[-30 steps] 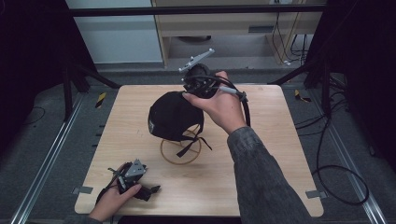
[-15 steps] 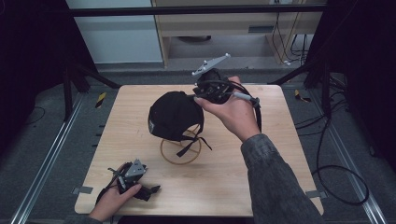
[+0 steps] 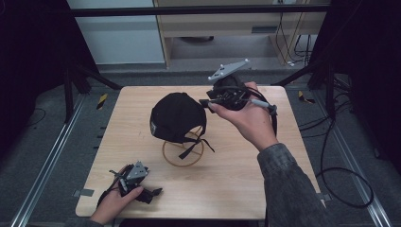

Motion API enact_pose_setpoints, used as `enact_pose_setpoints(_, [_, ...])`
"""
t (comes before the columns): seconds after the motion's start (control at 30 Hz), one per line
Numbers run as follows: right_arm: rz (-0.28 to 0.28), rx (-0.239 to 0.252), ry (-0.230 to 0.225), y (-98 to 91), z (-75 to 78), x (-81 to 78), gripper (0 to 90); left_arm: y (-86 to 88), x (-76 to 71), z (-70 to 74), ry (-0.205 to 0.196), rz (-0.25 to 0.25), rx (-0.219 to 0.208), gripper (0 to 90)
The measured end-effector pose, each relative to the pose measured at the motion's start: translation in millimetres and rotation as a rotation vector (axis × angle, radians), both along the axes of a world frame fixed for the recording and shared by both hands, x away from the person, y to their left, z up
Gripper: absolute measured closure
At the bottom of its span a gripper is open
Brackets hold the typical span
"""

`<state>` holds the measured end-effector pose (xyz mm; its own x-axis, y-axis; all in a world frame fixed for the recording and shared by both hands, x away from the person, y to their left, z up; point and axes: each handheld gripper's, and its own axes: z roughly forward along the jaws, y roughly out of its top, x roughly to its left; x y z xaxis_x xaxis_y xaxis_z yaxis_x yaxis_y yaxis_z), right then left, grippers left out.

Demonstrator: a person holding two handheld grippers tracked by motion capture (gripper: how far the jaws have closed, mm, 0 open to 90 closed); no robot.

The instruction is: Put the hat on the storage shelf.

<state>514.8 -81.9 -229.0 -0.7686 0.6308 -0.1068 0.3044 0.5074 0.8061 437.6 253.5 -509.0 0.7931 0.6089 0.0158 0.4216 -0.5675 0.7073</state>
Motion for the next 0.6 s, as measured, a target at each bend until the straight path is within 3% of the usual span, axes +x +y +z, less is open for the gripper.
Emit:
enact_pose_setpoints(0.17, [-0.053, 0.015, -0.006, -14.6, -6.6, -3.0, 41.2, 0.0, -0.1, 0.0, 0.000, 0.001, 0.000, 0.0])
enact_pose_setpoints(0.2, [-0.088, 0.007, -0.010, -20.5, -11.8, -4.1, 28.2, 0.0, -0.1, 0.0, 0.000, 0.000, 0.000, 0.0])
enact_pose_setpoints(0.27, [-0.101, 0.001, -0.018, -22.5, -13.6, -4.4, 24.8, 0.0, -0.1, 0.0, 0.000, 0.001, -0.001, 0.0])
enact_pose_setpoints(0.3, [-0.129, -0.006, -0.026, -28.6, -17.8, -5.1, 15.9, 0.0, -0.1, -0.1, 0.000, 0.001, -0.001, 0.0])
enact_pose_setpoints(0.37, [-0.150, -0.003, -0.029, -34.9, -22.1, -6.1, 9.6, -0.1, -0.1, -0.2, -0.001, 0.001, -0.002, 0.0])
enact_pose_setpoints(0.6, [-0.177, -0.005, -0.049, -54.8, -40.3, -15.2, 5.4, -0.1, -0.1, -0.2, -0.001, 0.001, -0.002, 0.0])
